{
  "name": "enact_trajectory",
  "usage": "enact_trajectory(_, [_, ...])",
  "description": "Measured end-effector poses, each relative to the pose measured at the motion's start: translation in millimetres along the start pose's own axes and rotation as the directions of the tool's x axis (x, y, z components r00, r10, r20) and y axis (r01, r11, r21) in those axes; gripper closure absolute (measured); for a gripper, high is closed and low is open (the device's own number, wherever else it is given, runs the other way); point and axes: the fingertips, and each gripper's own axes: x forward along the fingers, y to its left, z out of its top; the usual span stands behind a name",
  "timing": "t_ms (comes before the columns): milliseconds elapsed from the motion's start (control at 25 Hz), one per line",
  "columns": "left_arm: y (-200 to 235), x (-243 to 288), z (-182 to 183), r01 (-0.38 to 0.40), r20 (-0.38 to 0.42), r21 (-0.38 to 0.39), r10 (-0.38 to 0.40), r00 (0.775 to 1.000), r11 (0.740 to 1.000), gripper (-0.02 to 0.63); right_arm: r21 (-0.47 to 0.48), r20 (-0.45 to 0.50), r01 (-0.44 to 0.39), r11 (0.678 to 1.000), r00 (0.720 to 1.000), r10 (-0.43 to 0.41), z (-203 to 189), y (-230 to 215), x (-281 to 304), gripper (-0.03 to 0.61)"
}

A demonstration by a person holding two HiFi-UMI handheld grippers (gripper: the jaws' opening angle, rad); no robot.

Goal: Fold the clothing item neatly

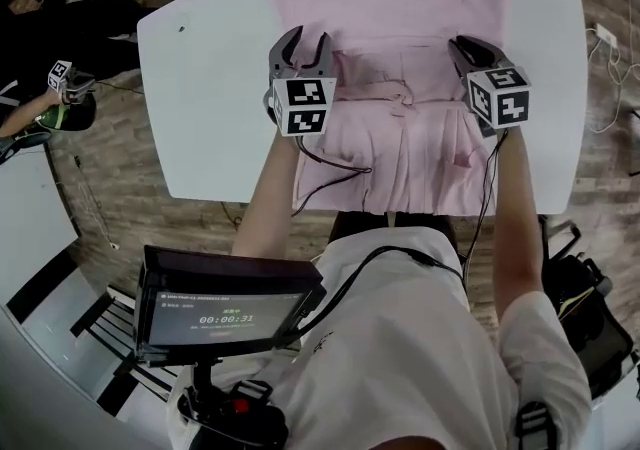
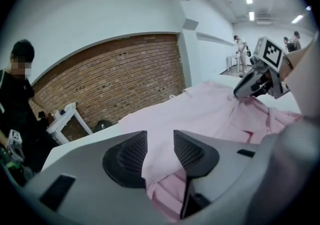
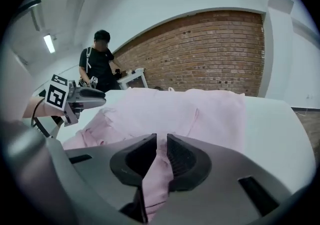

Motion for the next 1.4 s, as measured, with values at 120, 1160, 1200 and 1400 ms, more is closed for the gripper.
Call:
enact_trajectory(120, [33.4, -1.3, -12.0, -0.024, -0.011, -0.083, 0.023, 1.000, 0.996, 0.456, -0.014, -0.018, 0.035, 0.999, 0.999, -0.035, 1.0, -4.3, 1.0, 0.577])
enact_trajectory(1160, [146.5, 124.2, -12.1, -0.139, -0.150, 0.089, 0.151, 0.977, 0.986, 0.512, -0.273, -0.079, 0.019, 0.962, 0.996, -0.042, 18.7, 16.8, 52.2, 0.575])
enact_trajectory(1200, [150.8, 124.7, -13.6, -0.161, -0.169, 0.118, 0.180, 0.969, 0.980, 0.512, -0.288, -0.092, 0.020, 0.957, 0.995, -0.049, 15.6, 16.1, 53.0, 0.576])
enact_trajectory(1400, [186.2, 119.3, -50.2, -0.242, -0.291, 0.109, 0.263, 0.920, 0.964, 0.611, -0.274, -0.100, 0.033, 0.961, 0.993, -0.063, 11.3, 7.3, 50.9, 0.575])
